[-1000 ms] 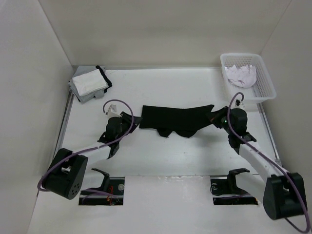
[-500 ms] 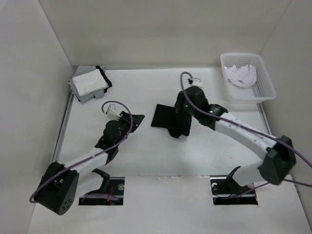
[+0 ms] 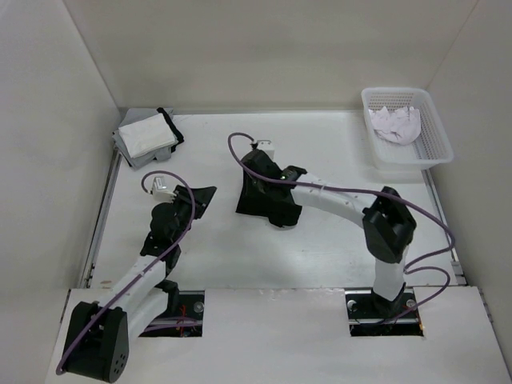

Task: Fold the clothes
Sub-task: Fold the tank top

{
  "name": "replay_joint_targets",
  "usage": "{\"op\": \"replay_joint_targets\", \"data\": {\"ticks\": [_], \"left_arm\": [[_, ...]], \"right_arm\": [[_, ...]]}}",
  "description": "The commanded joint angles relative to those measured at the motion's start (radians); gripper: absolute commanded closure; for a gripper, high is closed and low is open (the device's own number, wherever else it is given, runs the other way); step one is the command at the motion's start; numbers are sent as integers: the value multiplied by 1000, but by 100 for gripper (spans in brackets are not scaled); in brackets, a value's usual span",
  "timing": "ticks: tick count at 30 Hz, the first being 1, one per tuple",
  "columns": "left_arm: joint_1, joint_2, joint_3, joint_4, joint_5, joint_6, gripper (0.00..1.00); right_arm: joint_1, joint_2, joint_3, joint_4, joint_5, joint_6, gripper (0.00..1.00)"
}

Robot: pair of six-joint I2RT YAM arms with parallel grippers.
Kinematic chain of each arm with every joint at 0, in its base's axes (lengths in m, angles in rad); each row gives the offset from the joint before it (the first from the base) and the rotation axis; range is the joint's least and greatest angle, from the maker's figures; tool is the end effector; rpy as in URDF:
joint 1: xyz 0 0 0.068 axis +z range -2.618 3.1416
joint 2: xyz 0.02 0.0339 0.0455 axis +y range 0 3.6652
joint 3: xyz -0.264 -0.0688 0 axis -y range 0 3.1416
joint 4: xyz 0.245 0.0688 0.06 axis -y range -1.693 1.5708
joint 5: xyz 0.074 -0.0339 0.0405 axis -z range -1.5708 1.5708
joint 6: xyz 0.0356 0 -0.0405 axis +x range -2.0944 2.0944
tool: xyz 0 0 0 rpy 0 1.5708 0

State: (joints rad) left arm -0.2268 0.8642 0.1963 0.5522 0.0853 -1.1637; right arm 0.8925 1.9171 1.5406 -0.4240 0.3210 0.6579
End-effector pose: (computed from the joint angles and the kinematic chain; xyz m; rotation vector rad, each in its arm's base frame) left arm 0.1814 -0.0450 0.1970 -0.7569 1.6483 -1.0933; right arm 0.2814 0.3313 0.2502 -0.1218 2.3507 0.3948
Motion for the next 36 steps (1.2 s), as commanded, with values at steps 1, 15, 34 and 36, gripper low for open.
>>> {"op": "replay_joint_targets", "data": {"ticks": [1,15,34,36], "left_arm": [[-42,65,38,29,22,-1,73],[-288,377,68,232,-114,93,77],[36,-62,155,-566,-357,395,55],[37,-19,170,-557,-351,392,55]], "right_arm": [[-29,-205,-141,167,-11,20,57],[-186,-507,-762,700,-246,23,99],[-510,-1112,-1315,864,39,100,50],[-508,-1104,-1311,869,41,98,49]]}}
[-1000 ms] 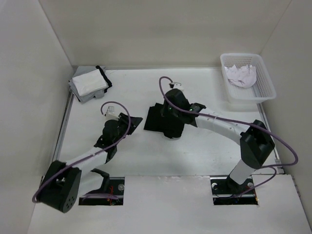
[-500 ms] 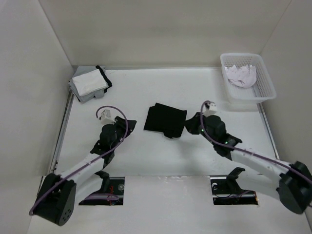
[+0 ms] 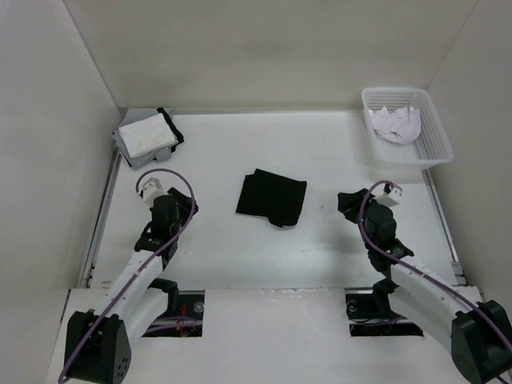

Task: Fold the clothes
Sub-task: Fold the tank top

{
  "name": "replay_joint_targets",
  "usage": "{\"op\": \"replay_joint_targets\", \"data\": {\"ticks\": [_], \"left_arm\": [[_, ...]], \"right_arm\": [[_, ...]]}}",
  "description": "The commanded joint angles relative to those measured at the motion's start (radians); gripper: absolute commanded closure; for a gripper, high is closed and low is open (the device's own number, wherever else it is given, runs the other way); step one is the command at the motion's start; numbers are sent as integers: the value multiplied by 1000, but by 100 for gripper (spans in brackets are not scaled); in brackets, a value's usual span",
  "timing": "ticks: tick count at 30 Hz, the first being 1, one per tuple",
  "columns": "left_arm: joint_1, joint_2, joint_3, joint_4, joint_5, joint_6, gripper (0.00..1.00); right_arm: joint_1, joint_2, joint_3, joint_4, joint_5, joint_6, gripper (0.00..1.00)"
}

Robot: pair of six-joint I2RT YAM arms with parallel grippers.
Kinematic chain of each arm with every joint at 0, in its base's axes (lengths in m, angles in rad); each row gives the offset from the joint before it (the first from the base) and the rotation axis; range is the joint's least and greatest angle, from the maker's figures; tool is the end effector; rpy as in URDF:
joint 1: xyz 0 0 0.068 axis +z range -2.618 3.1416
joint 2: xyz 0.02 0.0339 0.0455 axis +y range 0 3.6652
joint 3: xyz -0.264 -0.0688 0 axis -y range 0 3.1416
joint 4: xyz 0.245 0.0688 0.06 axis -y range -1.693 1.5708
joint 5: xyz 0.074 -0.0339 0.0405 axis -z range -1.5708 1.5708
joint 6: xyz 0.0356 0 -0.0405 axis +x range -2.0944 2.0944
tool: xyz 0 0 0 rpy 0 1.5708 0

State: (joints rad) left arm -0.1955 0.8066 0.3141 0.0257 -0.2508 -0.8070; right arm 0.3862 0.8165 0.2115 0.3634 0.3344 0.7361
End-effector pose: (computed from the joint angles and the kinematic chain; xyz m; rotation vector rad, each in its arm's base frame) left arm 0.1768 -0.0260 0.1923 -0.7638 1.8944 -0.3775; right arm 0.1706 0.0567 0.1901 0.5510 1.7415 0.4963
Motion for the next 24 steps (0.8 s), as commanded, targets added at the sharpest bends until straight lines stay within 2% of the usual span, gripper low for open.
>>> {"op": "replay_joint_targets", "data": {"ticks": [1,11,18,24], "left_arm": [[-2,67,63,-23,-10,34,55],[-74,233,98,117,-12,45,54],[-112,359,138,203,10,45,55],[-121,413,180,214,33,61,54]], "right_arm": [[-2,4,22,83,29,17,49],[-2,85,46,88,26,8,49],[1,82,46,88,25,5,53],[1,87,48,88,25,2,53]]}}
